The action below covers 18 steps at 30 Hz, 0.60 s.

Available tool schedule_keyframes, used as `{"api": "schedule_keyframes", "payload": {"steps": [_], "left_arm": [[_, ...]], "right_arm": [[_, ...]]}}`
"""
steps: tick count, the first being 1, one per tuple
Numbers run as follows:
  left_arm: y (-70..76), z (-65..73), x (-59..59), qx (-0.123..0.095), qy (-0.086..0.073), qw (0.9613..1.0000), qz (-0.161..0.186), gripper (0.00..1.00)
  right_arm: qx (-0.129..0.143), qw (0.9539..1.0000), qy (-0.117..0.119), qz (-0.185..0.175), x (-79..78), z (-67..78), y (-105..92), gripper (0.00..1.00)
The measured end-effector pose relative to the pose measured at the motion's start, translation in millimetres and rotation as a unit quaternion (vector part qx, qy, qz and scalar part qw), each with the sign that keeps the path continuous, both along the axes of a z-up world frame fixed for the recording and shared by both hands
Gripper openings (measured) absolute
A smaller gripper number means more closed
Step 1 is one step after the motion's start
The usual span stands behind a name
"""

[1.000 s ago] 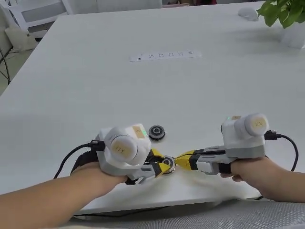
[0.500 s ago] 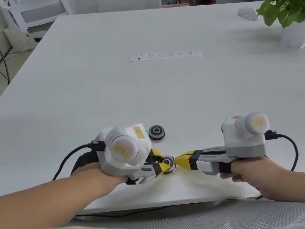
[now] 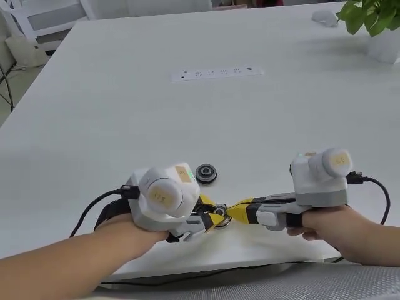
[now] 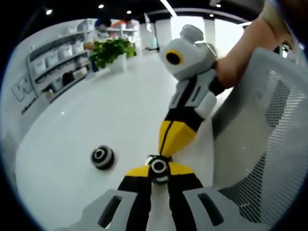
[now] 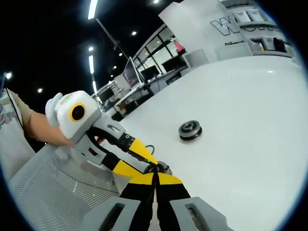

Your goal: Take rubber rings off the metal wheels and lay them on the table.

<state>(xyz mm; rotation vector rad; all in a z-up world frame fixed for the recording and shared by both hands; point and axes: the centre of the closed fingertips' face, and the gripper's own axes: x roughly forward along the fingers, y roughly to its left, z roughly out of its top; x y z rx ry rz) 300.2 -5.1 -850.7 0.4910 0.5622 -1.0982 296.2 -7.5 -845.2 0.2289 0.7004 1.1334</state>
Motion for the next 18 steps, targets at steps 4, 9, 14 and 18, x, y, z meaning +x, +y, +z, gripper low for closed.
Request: {"api": "schedule_keyframes", "payload": {"steps": [4, 9, 14, 18], "left_arm": [[-0.2, 0.0, -0.6, 0.0, 0.0, 1.0, 0.0, 0.12], [-0.5, -1.1, -0.9, -0.001, 0.0, 1.0, 0.002, 0.12], [-0.8, -0.7, -0.3, 0.0, 0.0, 1.0, 0.002, 0.12], [-0.8, -0.8, 0.2, 0.0, 0.002, 1.0, 0.003, 0.13]], "right_arm": [[0.009, 0.9999, 0.0, 0.009, -3.2, 2.4, 3.9, 0.0], [0.016, 0.9997, -0.005, 0.018, -5.6, 6.0, 5.5, 0.0], [0.018, 0.9998, -0.002, 0.007, -3.2, 5.7, 1.4, 0.0], [0.011, 0.9999, -0.006, 0.004, -1.9, 4.8, 0.9, 0.0]]}}
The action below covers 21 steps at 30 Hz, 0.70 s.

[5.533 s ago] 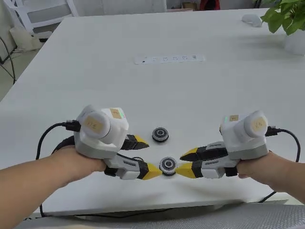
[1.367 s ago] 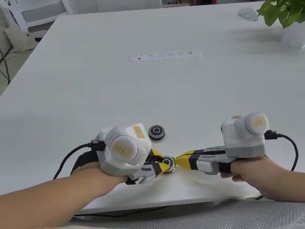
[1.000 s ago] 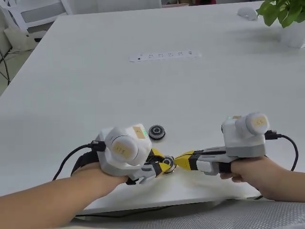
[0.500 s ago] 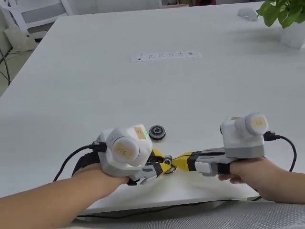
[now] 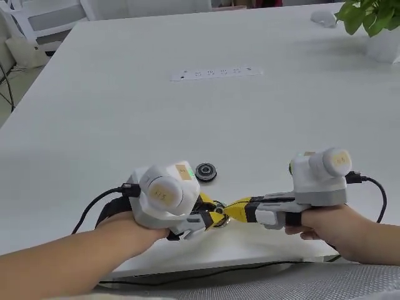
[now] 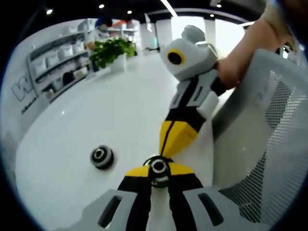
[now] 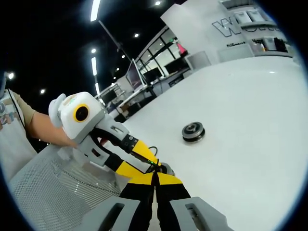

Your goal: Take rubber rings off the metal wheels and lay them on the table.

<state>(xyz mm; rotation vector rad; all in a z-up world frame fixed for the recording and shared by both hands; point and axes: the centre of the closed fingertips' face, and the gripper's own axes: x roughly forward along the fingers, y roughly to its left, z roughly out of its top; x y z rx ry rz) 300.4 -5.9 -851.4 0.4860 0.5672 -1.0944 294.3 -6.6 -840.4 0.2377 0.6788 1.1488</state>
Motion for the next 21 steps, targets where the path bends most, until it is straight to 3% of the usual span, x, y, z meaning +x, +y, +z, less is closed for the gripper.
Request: {"api": "schedule_keyframes", "payload": {"steps": [15, 21], "left_arm": [[0.2, 1.8, 0.1, -0.006, 0.015, 0.9999, 0.0, 0.15], [0.7, 9.7, 0.5, -0.017, 0.016, 0.9997, 0.0, 0.18]], "right_arm": [[-0.006, 1.0, -0.008, -0.001, 2.8, 3.1, 2.0, 0.0], [-0.002, 1.0, -0.01, -0.001, 2.3, 6.3, 3.8, 0.0]]}}
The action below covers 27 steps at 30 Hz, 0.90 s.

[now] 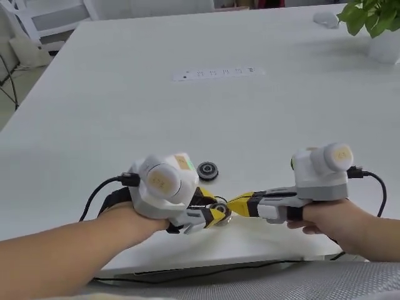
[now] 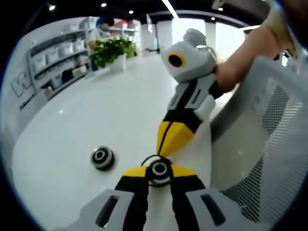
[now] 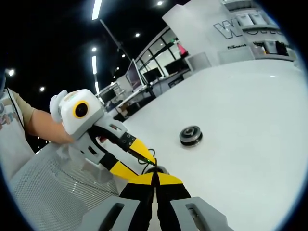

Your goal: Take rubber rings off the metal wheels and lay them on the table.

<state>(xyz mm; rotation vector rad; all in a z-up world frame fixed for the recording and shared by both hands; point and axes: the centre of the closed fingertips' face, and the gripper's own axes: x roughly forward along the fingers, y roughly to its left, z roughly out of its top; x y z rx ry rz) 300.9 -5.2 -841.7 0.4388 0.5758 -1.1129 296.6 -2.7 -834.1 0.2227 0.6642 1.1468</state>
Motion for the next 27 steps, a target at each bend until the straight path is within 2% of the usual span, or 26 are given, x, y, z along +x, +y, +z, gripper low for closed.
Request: {"api": "schedule_keyframes", "payload": {"steps": [4, 8, 12, 27], "left_arm": [[0.7, 4.8, -2.7, -0.009, 0.005, 0.9999, -0.002, 0.21], [2.9, 10.4, -5.0, -0.012, 0.004, 0.9999, -0.005, 0.23], [7.8, 13.9, -4.8, -0.011, 0.005, 0.9999, -0.001, 0.26], [32.2, 31.8, -9.8, -0.028, 0.004, 0.9994, 0.018, 0.36]], "right_arm": [[0.001, 1.0, -0.001, -0.001, 1.9, 1.2, -1.5, 0.0], [0.003, 1.0, -0.001, 0.0, 1.8, 2.3, -2.1, 0.0], [0.006, 1.0, -0.003, 0.002, 0.3, 5.7, -1.8, 0.0], [0.013, 0.9999, -0.009, 0.005, 1.1, 14.2, -1.8, 0.0]]}}
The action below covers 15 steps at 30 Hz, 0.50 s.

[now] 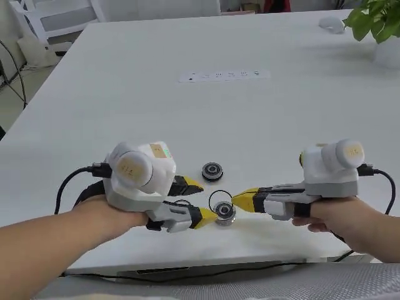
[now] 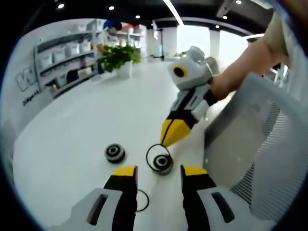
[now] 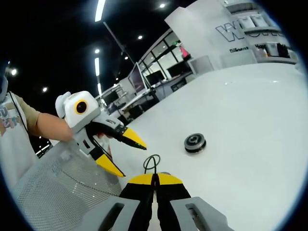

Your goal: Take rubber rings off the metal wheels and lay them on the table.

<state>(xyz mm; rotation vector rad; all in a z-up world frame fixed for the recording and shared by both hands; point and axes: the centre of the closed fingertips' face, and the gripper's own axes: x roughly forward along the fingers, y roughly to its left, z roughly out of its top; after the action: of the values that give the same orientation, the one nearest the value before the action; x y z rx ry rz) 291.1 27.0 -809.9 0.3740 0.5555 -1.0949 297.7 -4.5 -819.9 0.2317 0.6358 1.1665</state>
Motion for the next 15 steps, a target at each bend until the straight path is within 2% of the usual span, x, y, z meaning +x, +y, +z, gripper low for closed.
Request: {"api": "schedule_keyframes", "payload": {"steps": [12, 15], "left_arm": [[23.5, 13.1, -1.0, -0.008, -0.005, 0.9997, 0.022, 0.45], [28.1, 15.6, -1.5, -0.016, -0.003, 0.9995, 0.025, 0.49]], "right_arm": [[0.005, 0.9999, -0.008, 0.01, 1.7, 12.5, 6.0, 0.0], [0.005, 0.9999, -0.01, 0.012, 1.7, 16.0, 8.4, 0.0]]}}
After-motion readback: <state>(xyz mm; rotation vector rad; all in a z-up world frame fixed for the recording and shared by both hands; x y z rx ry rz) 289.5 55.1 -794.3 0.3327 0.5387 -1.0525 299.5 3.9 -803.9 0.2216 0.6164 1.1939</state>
